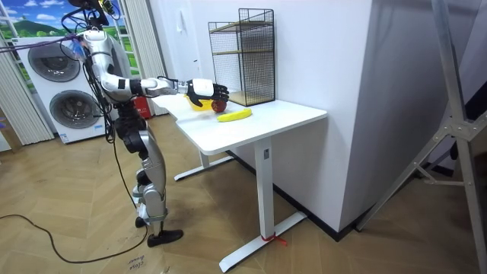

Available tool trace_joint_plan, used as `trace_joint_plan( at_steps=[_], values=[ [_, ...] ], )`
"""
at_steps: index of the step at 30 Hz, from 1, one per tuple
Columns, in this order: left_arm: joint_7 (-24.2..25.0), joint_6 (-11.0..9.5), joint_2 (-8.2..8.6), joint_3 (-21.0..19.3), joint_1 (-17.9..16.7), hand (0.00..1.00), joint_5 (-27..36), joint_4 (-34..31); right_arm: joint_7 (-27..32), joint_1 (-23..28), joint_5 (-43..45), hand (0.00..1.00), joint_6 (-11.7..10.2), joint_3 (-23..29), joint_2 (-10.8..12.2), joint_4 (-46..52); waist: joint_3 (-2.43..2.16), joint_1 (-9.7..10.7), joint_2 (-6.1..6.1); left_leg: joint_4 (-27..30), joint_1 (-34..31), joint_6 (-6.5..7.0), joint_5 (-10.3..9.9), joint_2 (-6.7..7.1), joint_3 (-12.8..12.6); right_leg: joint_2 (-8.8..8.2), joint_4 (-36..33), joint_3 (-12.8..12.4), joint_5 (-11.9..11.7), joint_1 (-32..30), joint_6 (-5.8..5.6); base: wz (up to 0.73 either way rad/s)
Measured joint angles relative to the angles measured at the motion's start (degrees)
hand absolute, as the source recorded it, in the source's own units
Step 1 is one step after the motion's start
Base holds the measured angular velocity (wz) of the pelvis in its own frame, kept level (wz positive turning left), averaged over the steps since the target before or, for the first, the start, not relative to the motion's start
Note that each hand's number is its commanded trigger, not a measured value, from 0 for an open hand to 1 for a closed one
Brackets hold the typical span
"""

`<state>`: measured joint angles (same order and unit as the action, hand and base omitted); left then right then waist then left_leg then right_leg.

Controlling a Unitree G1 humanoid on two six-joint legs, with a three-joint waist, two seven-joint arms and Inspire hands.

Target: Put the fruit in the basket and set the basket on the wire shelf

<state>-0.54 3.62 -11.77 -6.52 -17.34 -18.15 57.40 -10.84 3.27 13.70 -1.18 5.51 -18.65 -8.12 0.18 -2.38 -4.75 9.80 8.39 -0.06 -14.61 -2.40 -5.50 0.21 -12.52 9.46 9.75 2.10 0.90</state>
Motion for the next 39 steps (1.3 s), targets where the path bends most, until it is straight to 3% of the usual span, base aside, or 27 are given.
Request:
trace_joint_plan(
  at_steps=[12, 25, 39],
  values=[
    [1.17, 0.01, 0.02, -0.07, -0.02, 0.00, -0.22, 1.05, 0.21, -0.04, -0.34, 0.00, 0.00, 0.02, 0.00, -1.05, 0.28, -2.68, -0.32, 0.57, 0.14, 0.00, 0.00, 0.01, 1.43, -0.04, 0.85, 0.80, -0.03, 1.39, 0.00, 0.06],
    [1.19, 0.02, 0.03, -0.03, 0.23, 0.00, -2.35, 3.05, 0.35, -4.50, -2.26, 0.00, -0.07, -0.15, 0.01, -7.69, 0.52, -2.88, -0.04, 0.73, -0.03, 0.00, 0.00, 0.06, 2.42, -0.16, 0.92, 1.66, -0.01, 1.72, -0.01, 0.04],
    [1.20, 0.08, 0.04, -0.03, 1.77, 0.00, -2.35, 5.84, 0.19, -5.68, -2.51, 0.00, -0.08, -0.67, 0.01, -12.02, 0.21, -2.76, 0.70, 1.02, 0.00, -0.01, 0.00, 0.08, 2.62, -0.24, 0.75, 1.77, -0.02, 1.94, 0.00, 0.00]
  ],
)
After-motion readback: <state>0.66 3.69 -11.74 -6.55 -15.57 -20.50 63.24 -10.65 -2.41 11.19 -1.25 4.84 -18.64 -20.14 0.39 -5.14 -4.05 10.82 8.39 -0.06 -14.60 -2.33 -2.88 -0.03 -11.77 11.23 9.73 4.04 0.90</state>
